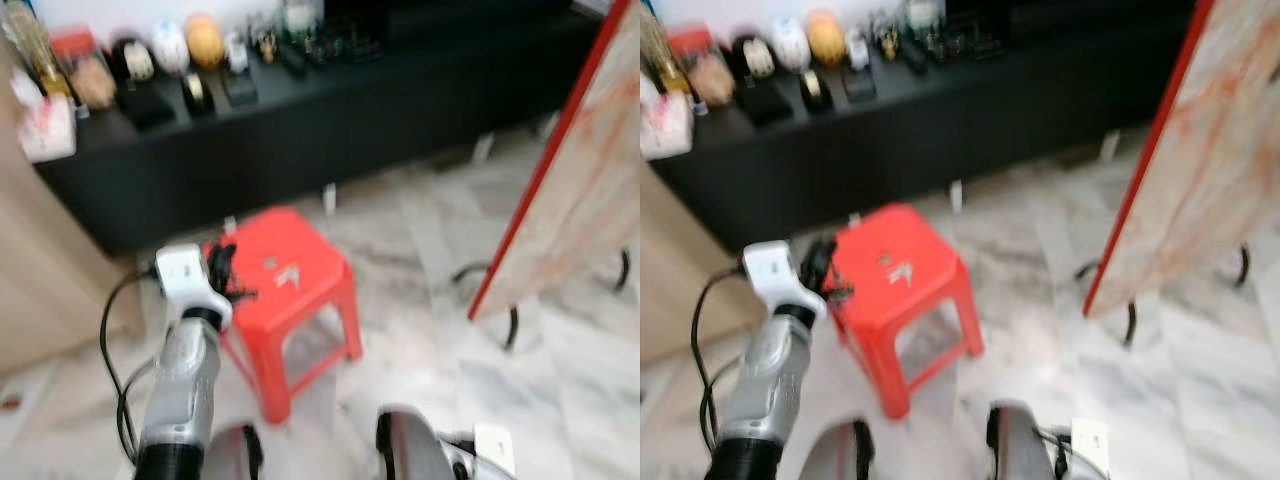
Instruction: Hang keys on a hook
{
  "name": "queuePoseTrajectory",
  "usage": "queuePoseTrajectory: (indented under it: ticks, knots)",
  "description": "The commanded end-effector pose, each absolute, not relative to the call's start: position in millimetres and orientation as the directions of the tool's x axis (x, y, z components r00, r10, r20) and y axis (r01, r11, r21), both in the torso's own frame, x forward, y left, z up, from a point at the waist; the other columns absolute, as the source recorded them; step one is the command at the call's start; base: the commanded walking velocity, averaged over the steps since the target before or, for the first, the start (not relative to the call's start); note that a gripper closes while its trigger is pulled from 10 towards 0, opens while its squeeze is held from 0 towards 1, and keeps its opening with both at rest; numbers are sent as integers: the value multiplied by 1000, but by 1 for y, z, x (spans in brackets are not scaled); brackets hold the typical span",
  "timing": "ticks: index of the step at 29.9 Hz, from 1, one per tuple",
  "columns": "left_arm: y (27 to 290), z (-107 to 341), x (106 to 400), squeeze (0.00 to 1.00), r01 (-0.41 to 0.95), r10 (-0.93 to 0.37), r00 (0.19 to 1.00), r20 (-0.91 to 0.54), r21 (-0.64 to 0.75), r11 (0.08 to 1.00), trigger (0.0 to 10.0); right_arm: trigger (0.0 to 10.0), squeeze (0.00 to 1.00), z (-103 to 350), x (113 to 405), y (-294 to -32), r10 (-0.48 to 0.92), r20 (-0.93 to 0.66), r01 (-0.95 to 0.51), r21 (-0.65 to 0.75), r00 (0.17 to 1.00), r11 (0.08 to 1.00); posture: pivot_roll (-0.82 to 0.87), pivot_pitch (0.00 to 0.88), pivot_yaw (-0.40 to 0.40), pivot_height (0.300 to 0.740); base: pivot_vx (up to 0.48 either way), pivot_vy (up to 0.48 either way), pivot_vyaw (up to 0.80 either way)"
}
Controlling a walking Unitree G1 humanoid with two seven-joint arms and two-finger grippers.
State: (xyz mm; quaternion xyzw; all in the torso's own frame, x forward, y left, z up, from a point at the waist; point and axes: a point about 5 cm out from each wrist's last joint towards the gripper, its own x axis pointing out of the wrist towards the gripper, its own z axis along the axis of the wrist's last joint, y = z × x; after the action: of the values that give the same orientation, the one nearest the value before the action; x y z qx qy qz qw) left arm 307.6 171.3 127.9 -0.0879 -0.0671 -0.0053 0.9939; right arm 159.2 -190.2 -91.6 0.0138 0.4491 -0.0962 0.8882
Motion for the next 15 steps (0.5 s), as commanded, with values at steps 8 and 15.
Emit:
queuePoseTrajectory:
  ticks: [8, 15]
  knots:
    - [174, 128, 308, 0, 24, -3, 991, 132, -154, 988, 10000, 10000, 0, -95, 154, -179, -101, -810, 126, -34, 578, 991, -143, 45, 8, 618, 0, 0, 0]
    - [172, 128, 308, 0, 29, -9, 991, 132, -150, 988, 10000, 10000, 0, -93, 156, -179, -89, -784, 70, -58, 615, 996, -146, 35, 9, 653, 0, 0, 0]
